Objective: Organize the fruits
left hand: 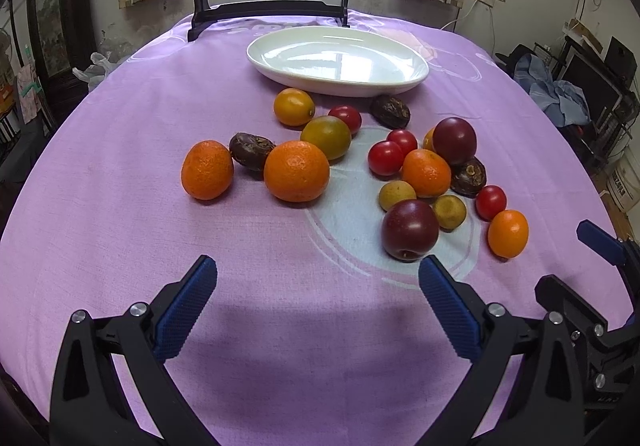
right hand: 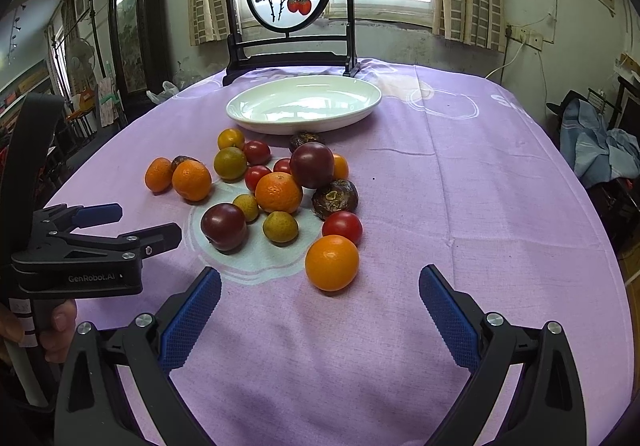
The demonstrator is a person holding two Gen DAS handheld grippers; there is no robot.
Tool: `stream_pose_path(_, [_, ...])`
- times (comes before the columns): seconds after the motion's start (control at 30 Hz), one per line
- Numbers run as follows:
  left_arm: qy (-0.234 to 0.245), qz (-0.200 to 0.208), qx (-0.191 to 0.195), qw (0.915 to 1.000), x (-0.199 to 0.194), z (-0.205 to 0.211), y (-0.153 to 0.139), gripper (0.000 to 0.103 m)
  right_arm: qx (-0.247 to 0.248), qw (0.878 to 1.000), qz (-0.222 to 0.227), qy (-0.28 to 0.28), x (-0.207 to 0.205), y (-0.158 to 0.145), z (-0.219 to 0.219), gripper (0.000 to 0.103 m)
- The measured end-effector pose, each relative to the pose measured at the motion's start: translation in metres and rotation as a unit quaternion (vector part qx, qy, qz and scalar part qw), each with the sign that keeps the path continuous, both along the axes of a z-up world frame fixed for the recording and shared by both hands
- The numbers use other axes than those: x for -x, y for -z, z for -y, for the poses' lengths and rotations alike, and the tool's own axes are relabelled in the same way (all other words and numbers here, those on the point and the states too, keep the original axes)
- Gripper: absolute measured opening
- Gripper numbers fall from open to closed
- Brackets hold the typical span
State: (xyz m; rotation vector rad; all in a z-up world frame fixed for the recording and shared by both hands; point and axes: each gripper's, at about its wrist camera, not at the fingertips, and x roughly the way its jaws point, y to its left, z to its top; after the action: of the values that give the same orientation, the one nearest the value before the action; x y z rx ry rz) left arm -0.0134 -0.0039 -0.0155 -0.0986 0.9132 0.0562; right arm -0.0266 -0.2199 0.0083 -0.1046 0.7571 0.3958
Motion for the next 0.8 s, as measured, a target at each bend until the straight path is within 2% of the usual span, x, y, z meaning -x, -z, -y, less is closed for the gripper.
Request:
stream_pose_path(0.4, [0.003, -0.002, -0.002, 1.0, -0.001, -0.001, 0.002, 0.099, 0.016, 1.0, -0.005, 0.001, 0.0, 0.006, -0.001, 0.099])
stream_pose_path(0.67, [0.004, 0.007, -0.006, 0.9999, 0.002, -0.023, 0.003, 0.099, 0.036, 0.999, -0.022, -0.009, -0.015, 0.012, -0.003, 0.099])
stream_pose_path(0.77, [0.006, 0.002, 0.003, 1.0, 0.0, -0.034, 0.007, 0.099, 0.043, 0.998, -0.035, -0.017, -0.026, 0.016, -0.008, 0.093])
stream_pose_path(0.8, [0.007, 0.001, 0.005, 1.0, 0.0, -0.037, 0.007, 0.099, 0.048, 0.998, -0.043, -0.02, -0.03, 0.019, -0.01, 0.087])
